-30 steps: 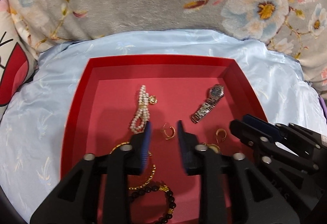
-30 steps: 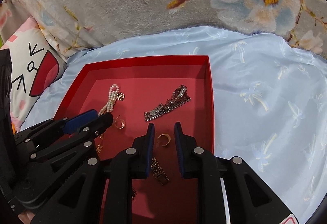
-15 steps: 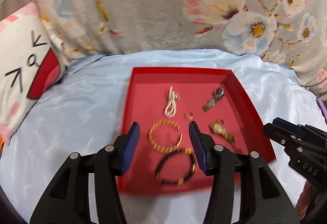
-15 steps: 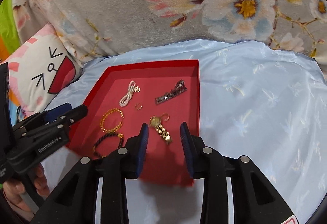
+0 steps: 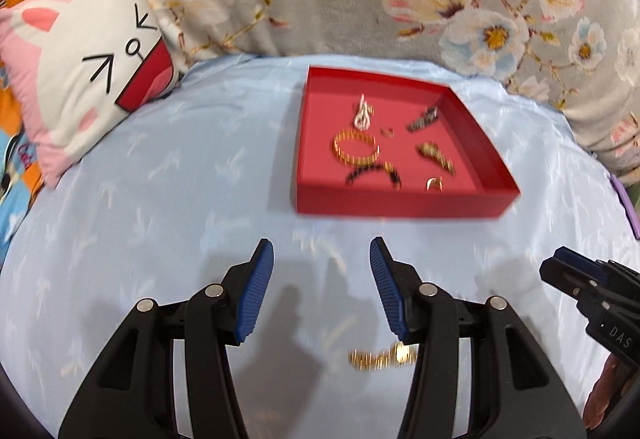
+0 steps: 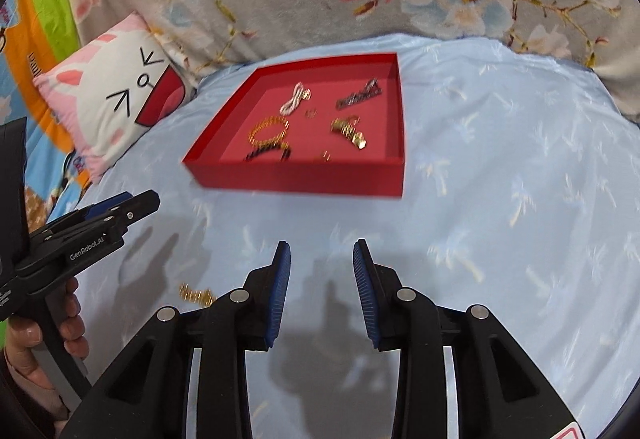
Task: Organize jewelry
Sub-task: 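Lift both tools out of the red box back over the remaining jewelry, then lower the right tool onto the silver ring and close it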
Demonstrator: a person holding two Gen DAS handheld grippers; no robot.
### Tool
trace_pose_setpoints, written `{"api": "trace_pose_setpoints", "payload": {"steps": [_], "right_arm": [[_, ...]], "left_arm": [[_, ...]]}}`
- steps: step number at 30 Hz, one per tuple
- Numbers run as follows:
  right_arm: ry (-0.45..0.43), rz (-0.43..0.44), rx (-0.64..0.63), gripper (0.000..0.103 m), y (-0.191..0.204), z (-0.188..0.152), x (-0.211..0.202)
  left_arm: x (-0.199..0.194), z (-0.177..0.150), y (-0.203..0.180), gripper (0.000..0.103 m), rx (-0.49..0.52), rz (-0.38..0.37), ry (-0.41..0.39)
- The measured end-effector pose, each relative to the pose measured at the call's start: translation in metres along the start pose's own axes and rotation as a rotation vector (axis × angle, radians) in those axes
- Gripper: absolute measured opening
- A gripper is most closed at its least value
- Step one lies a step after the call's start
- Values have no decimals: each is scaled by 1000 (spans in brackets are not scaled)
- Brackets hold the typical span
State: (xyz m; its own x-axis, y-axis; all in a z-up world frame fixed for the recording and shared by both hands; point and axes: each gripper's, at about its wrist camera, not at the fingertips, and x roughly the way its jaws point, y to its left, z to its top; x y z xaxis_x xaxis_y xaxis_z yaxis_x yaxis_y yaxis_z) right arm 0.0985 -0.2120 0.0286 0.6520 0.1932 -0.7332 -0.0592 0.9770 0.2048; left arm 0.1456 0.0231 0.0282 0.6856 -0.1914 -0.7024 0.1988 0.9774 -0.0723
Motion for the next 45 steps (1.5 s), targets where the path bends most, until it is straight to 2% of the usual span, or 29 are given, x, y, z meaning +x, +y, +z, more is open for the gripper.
{"api": "trace_pose_setpoints", "payload": {"steps": [9, 22, 28, 31, 37, 45], "right_arm": [[75, 40, 23, 32, 14, -46, 0], [109, 24, 19, 32, 14, -61, 6], [121, 20, -2, 33, 16, -56, 17], [114, 20, 3, 41, 18, -50, 23], [105, 6, -36, 41, 27, -33, 43], [112, -20, -95, 42, 39, -20, 66]], "left_arm": [[-7, -45, -12, 52, 16, -9, 72], [3, -67, -26, 57, 31, -21, 129], [5, -72, -22, 59, 37, -5, 137], [6, -75, -15, 60, 35, 10, 141], [4, -78, -2, 62, 16, 35, 143], [-1, -77, 6, 67, 0, 26, 139]]}}
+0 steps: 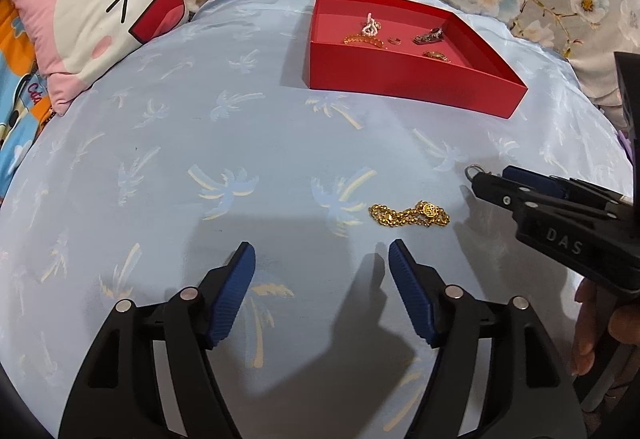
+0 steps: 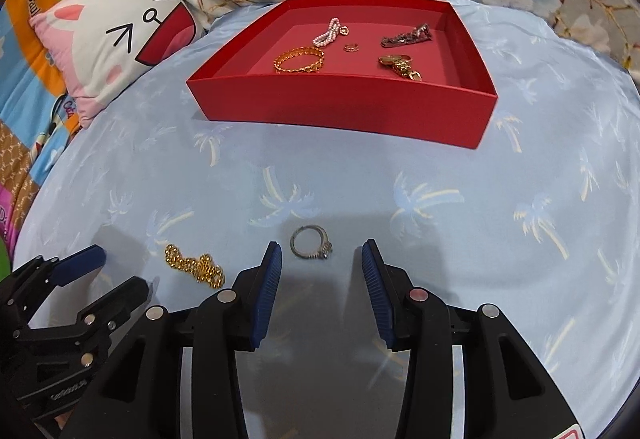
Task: Organize jewelry
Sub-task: 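Lower the right tool onto the silver ring and close it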
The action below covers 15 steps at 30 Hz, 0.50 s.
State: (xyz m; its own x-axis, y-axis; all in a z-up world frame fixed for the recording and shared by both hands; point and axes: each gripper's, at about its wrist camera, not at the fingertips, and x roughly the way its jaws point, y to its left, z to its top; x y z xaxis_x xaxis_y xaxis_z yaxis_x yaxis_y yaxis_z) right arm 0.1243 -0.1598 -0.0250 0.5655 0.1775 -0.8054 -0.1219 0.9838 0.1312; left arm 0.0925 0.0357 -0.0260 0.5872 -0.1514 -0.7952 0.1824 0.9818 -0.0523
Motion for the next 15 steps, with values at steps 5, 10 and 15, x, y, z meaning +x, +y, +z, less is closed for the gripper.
{"api": "trace_pose_setpoints", "payload": {"steps": [5, 10, 15], "right_arm": [[-7, -28, -34, 33, 5, 1, 3], [-20, -46, -44, 17, 4, 0, 2], [-18, -33, -19, 8, -3, 0, 1]], "left_arm": [[-2, 1, -1, 68, 3, -6, -6], [-2, 1, -5, 67, 14, -9, -9], [-2, 1, -8, 67, 16, -13, -6]]}}
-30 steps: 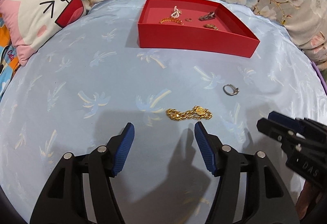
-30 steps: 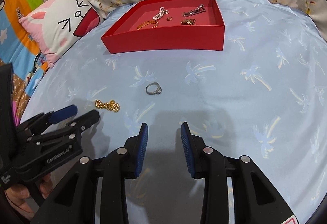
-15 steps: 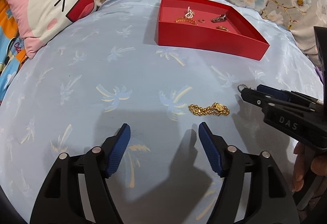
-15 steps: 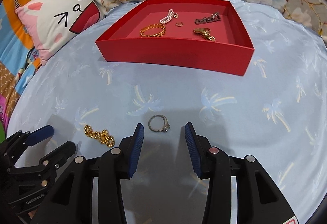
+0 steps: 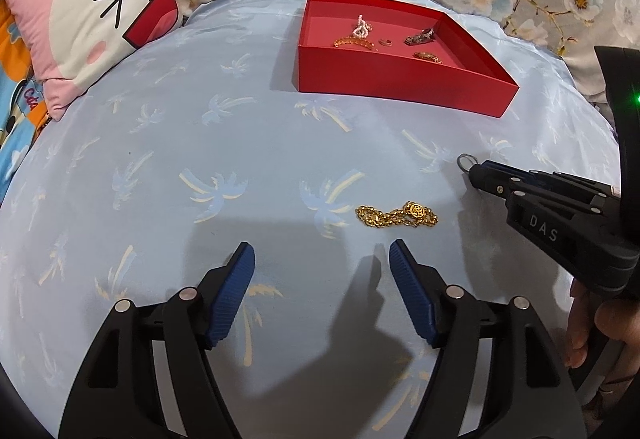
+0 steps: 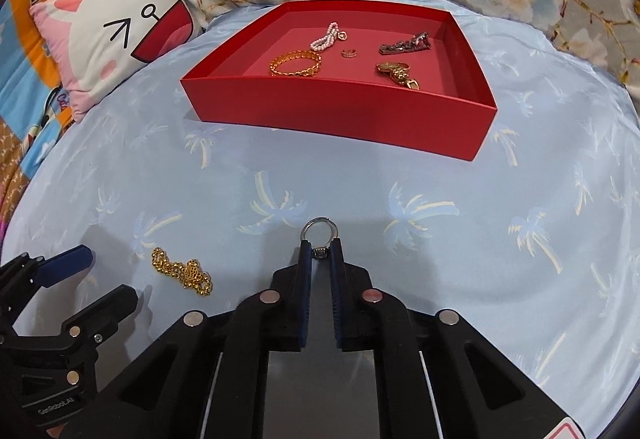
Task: Organize jewelry
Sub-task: 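Lower the right tool onto the silver ring and close it, then grasp the gold chain bracelet with the left tool while the right tool holds the ring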
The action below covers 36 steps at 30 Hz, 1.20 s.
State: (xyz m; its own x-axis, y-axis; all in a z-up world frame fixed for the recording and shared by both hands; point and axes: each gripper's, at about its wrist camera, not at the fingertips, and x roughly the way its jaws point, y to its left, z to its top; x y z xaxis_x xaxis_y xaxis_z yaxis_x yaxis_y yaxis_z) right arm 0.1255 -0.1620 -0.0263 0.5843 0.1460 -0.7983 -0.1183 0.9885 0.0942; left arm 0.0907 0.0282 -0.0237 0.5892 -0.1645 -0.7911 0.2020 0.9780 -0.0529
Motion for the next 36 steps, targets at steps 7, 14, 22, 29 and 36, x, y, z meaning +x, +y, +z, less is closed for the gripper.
{"api": "trace_pose_setpoints", "payload": {"steps": [7, 14, 22, 29, 36], "right_arm": [[-3, 9, 58, 8, -16, -6, -7], [-11, 19, 112, 8, -33, -14, -22], [-12, 34, 170, 8, -45, -25, -33], [-16, 40, 183, 8, -46, -28, -36], [-19, 48, 186, 8, -46, -30, -40]], "left_arm": [[5, 1, -6, 67, 3, -34, 8], [13, 6, -19, 67, 53, -77, -10], [25, 13, -40, 59, 158, -70, -48], [25, 14, -44, 41, 172, -39, -53], [25, 15, -35, 10, 138, -40, -59]]}}
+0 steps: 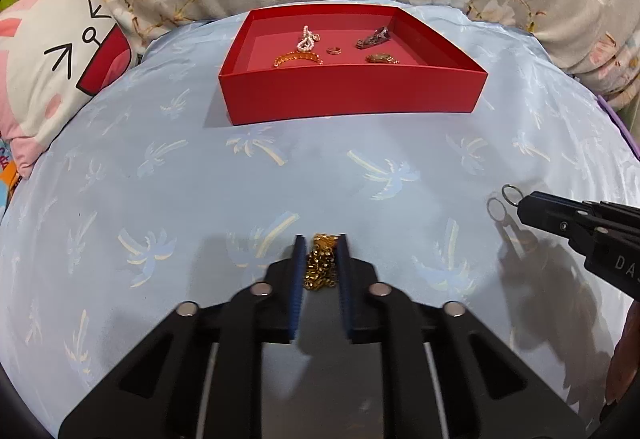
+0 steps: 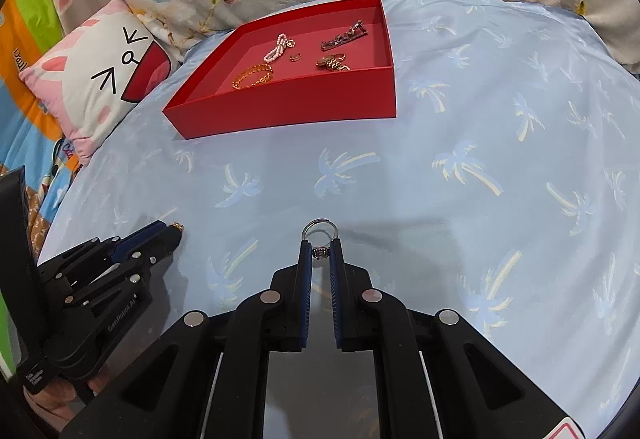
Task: Organize jewelry
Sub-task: 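Grasp the gold chain bracelet with the left tool while the right tool holds the ring, then carry the chain bracelet and silver ring over the red box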
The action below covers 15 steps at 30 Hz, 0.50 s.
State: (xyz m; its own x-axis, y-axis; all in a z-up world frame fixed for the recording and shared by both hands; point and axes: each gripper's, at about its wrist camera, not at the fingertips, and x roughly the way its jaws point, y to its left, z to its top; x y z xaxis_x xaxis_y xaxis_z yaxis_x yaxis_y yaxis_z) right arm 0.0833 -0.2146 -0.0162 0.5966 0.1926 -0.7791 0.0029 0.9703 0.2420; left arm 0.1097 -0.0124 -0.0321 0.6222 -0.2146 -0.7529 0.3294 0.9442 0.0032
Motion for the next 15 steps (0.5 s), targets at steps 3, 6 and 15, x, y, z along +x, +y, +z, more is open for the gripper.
{"api": "trace_pose_setpoints", "payload": {"steps": [3, 6, 15], "right_arm": [[-3, 3, -3, 8, 1, -1, -4], [-8, 9, -4, 8, 2, -3, -8], [-31, 25, -10, 8, 4, -5, -26]], "left_arm": [[-1, 0, 4, 7, -18, -16, 2], [-3, -1, 6, 7, -37, -32, 10], [-28, -6, 12, 7, -97, -85, 4]]}}
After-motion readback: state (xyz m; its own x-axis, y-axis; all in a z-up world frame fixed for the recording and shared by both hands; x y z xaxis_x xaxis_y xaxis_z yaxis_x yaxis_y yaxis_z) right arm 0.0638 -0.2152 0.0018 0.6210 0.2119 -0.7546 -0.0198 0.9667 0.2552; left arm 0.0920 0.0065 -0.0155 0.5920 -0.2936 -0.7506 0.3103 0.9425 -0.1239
